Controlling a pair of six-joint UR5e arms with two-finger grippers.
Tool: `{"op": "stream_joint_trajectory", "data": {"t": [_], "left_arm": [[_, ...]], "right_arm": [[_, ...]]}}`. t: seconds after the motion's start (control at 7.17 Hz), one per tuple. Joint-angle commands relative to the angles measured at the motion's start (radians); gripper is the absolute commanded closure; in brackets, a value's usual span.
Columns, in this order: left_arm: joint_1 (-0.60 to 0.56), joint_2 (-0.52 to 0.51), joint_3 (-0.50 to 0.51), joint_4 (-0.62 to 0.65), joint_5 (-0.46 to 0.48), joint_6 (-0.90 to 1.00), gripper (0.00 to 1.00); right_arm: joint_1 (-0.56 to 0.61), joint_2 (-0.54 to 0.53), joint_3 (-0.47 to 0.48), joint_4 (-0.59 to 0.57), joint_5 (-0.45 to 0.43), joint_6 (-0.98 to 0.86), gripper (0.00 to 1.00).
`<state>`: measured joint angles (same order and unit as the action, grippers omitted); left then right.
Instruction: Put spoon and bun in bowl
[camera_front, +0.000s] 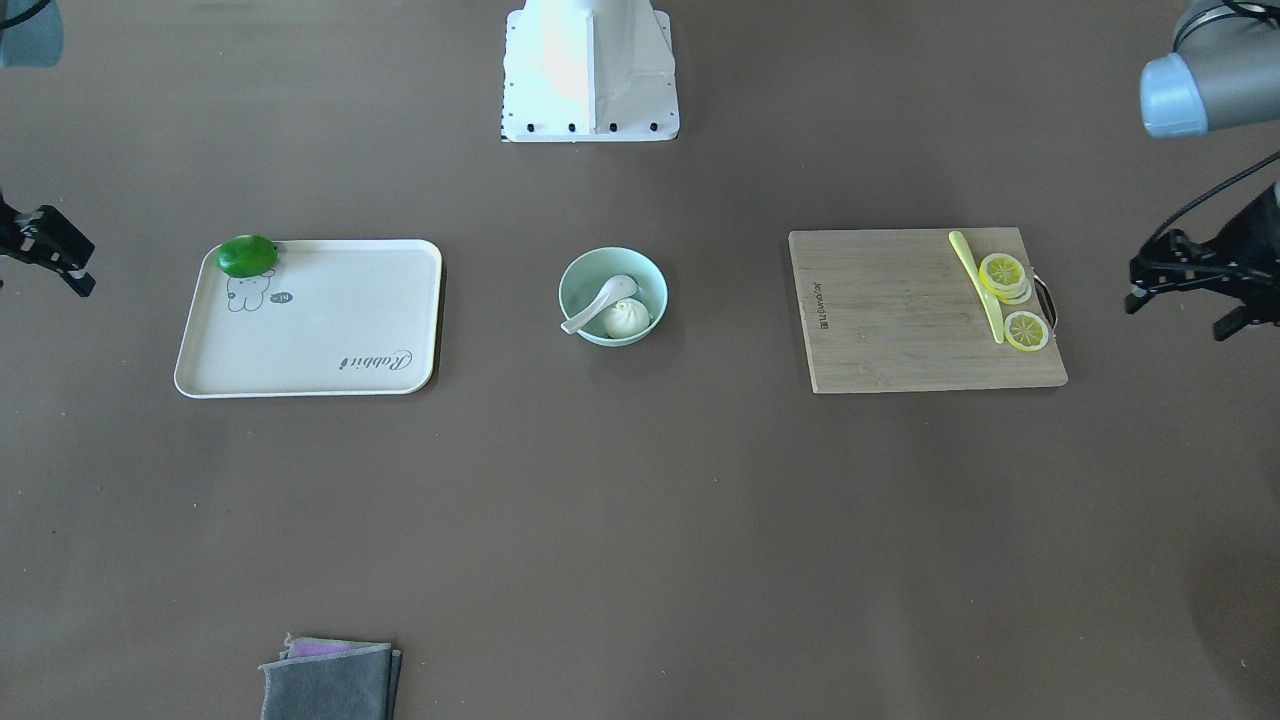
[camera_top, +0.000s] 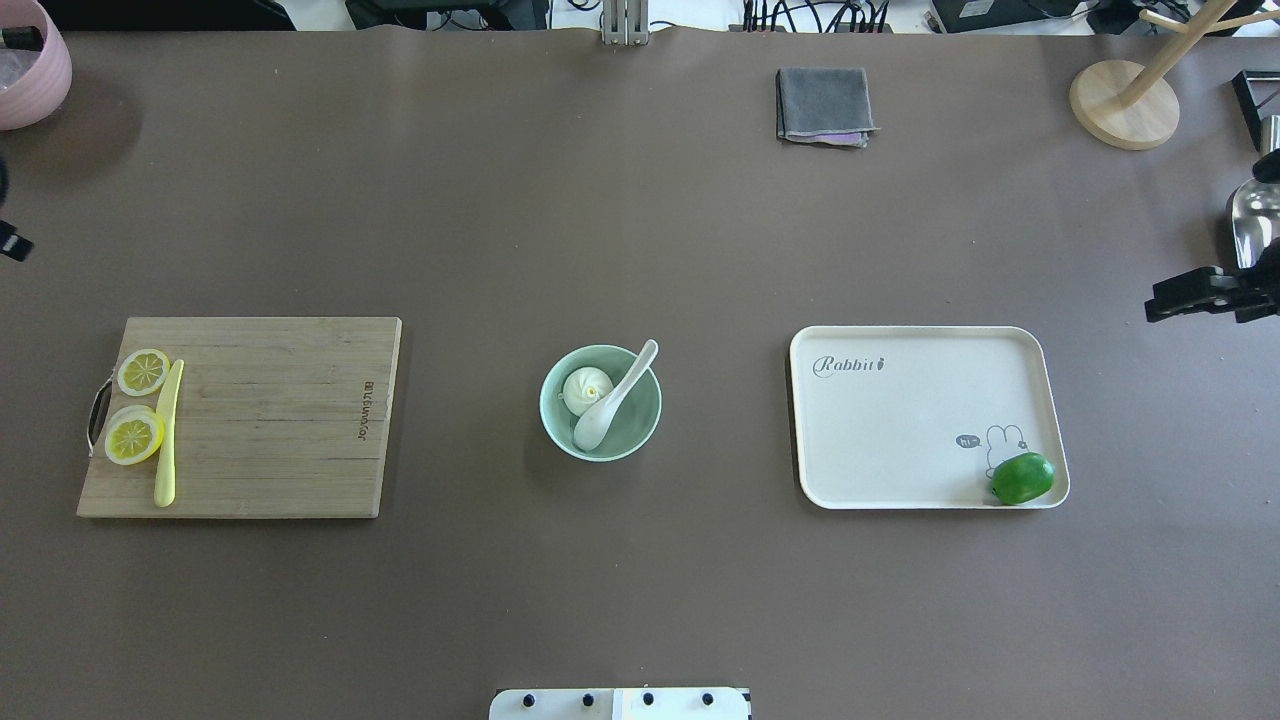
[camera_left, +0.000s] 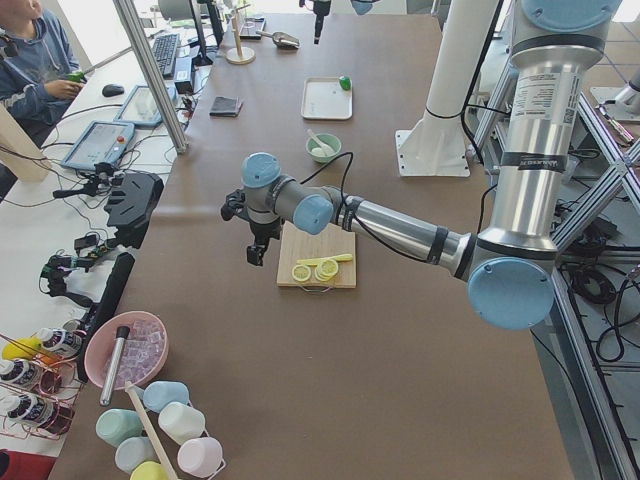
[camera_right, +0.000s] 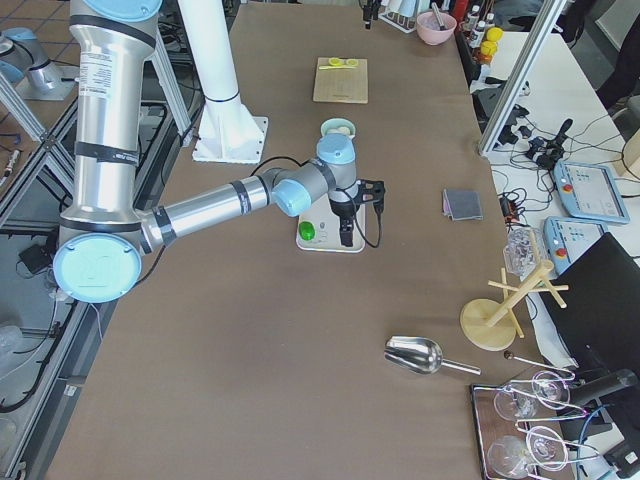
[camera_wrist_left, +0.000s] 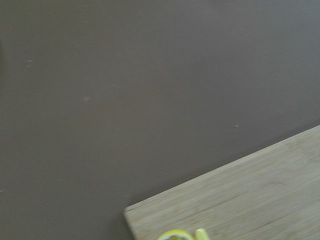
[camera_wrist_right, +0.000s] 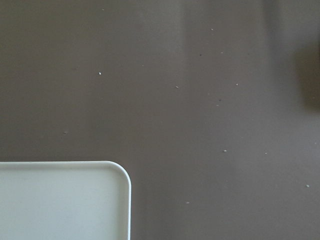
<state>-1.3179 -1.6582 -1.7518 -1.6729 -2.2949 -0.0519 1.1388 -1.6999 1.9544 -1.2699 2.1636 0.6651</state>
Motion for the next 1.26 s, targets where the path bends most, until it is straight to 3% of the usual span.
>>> {"op": "stream_joint_trajectory", "data": {"t": [0.0,0.14,0.42,0.7,1.12], "left_arm": [[-0.205,-0.014,0.014,0.247,-0.006,0.295,0.02],[-0.222,-0.025,0.014,0.295,-0.014,0.305,0.02],[-0.224,-0.011,0.012,0.294,-0.096,0.305,0.02],[-0.225,-0.003,0.009,0.286,-0.097,0.294,0.02],[-0.224,0.032,-0.032,0.279,-0.095,0.294,0.02]], "right_arm": [[0.224,-0.003,-0.144,0.0,0.138,-0.322,0.0],[0.305,-0.001,-0.187,-0.009,0.187,-0.432,0.0],[0.341,-0.001,-0.206,-0.013,0.208,-0.458,0.0],[0.378,-0.001,-0.232,-0.01,0.275,-0.46,0.0],[0.377,0.023,-0.252,-0.003,0.274,-0.46,0.0]]}}
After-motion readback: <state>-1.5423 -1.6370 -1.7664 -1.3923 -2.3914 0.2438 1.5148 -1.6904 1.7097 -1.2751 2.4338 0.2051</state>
